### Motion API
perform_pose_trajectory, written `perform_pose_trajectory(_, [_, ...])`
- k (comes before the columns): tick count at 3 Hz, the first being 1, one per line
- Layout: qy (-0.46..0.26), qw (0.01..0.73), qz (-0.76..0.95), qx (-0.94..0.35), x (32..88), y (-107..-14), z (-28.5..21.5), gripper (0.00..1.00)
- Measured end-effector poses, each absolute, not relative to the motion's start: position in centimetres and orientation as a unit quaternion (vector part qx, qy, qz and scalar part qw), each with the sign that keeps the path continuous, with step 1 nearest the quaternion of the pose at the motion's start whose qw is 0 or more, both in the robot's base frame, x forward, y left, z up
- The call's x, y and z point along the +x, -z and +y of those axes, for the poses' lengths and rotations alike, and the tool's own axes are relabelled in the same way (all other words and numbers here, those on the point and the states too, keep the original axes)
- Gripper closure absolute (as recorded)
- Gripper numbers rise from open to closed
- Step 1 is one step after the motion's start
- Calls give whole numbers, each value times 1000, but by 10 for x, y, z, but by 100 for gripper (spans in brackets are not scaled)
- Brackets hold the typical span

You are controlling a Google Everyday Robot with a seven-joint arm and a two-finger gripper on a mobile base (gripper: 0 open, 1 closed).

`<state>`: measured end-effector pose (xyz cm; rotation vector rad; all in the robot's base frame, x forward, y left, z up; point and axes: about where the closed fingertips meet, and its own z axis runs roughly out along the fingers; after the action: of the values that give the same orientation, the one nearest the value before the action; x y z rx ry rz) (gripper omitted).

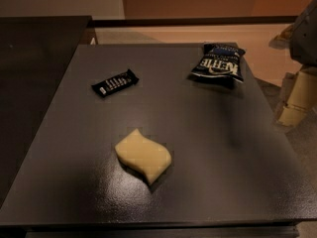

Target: Pick blue chip bag

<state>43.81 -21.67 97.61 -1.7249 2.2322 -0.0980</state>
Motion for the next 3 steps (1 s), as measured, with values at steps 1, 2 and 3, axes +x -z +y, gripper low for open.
perform_pose_trajectory(1, [34,159,781,-603,438,-976,-217,0])
perform_pose_trajectory(2, [39,167,785,-595,442,-976,-214,0])
perform_pose_trajectory(3, [27,192,797,-572,463,-965,-215,0])
